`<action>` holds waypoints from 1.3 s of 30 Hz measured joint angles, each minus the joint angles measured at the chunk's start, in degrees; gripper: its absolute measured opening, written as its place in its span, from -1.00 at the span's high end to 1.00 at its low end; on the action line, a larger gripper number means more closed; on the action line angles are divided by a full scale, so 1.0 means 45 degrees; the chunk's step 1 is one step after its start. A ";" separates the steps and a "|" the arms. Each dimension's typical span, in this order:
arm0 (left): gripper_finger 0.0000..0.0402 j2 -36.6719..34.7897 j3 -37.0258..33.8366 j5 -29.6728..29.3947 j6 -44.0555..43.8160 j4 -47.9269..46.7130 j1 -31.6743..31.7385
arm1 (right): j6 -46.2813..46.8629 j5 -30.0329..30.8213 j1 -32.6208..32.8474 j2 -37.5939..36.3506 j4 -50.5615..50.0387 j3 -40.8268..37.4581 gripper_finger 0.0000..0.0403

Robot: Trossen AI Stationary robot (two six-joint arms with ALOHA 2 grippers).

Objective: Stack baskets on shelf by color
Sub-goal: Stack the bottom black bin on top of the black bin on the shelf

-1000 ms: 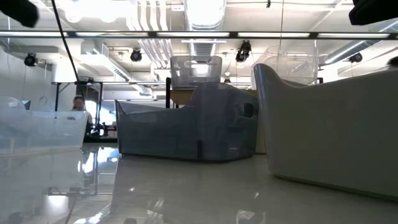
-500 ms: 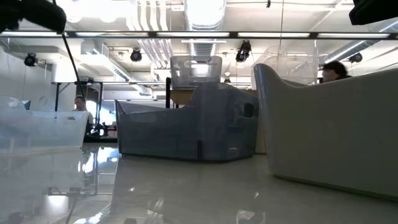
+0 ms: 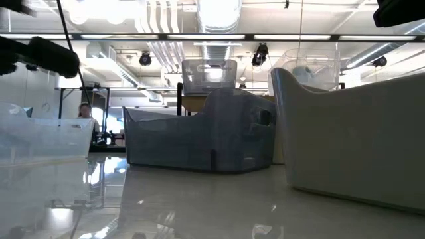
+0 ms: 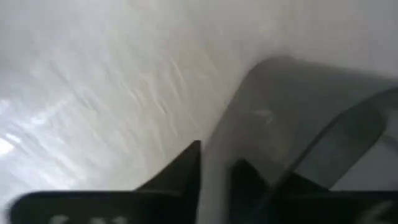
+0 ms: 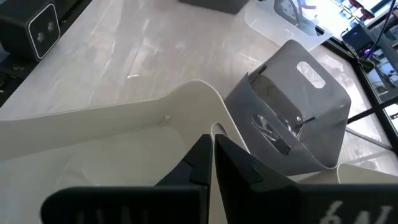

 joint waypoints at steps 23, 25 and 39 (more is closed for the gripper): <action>0.93 -0.3017 -0.1403 -0.1314 -1.3271 -0.0890 0.2616 | 0.0161 -0.0170 0.0029 0.0010 -0.0010 -0.0044 0.95; 0.83 -0.3583 -0.1593 -0.1323 -1.3274 -0.0840 0.2616 | 0.0203 -0.0170 0.0029 0.0005 -0.0010 -0.0052 0.95; 0.17 -0.6287 -0.1736 0.1070 -0.8001 -0.0819 0.0567 | 0.0484 -0.0157 0.0024 0.0010 0.0028 -0.0058 0.95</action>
